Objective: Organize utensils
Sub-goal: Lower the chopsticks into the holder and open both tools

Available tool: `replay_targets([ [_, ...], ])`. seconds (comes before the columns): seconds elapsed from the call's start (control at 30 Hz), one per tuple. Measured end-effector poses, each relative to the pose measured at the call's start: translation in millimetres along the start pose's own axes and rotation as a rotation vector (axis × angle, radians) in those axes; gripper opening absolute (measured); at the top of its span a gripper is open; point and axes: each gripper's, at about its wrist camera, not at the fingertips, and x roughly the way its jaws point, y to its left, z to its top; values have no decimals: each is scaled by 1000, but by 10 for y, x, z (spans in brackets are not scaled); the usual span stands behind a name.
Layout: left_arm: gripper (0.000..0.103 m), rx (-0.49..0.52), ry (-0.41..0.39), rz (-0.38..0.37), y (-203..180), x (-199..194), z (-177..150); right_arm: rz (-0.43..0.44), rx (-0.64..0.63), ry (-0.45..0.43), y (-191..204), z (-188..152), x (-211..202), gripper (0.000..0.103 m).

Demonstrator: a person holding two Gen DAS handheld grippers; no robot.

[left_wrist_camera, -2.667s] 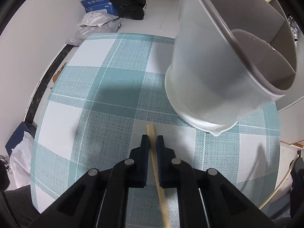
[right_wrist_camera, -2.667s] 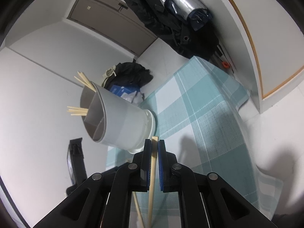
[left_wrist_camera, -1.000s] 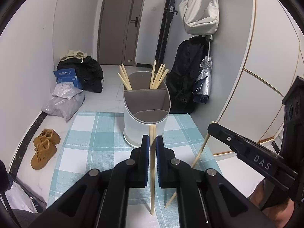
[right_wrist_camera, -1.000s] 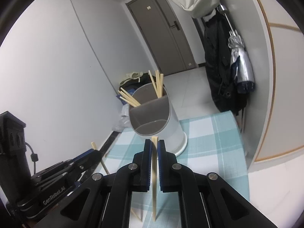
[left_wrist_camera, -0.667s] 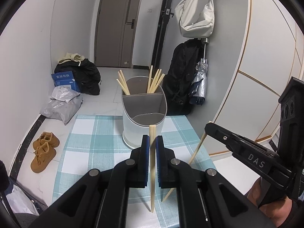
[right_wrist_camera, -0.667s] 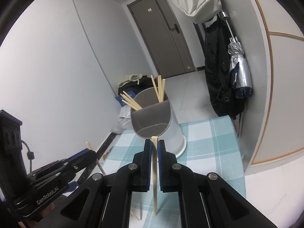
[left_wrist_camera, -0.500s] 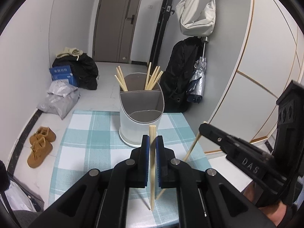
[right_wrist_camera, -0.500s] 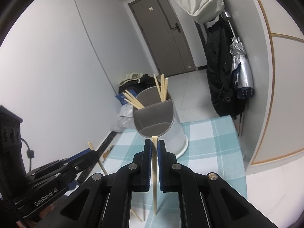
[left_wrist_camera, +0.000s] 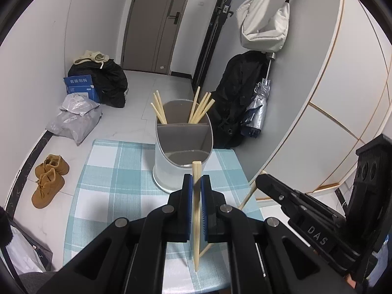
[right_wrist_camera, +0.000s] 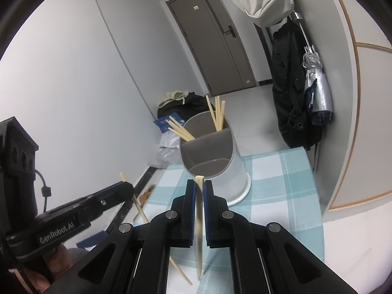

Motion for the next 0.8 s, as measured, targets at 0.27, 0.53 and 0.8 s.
replay_targets([
  [0.27,2,9,-11,-8,-47,45,257,-1,12,-2,8,292,25,5],
  [0.53,2,-21,-20,-19,-32,110,705,13,12,-42,-5,750,17,5],
  [0.8,2,-11,-64,-38,-52,183,1166,31,9,-83,-12,1280,138,5],
])
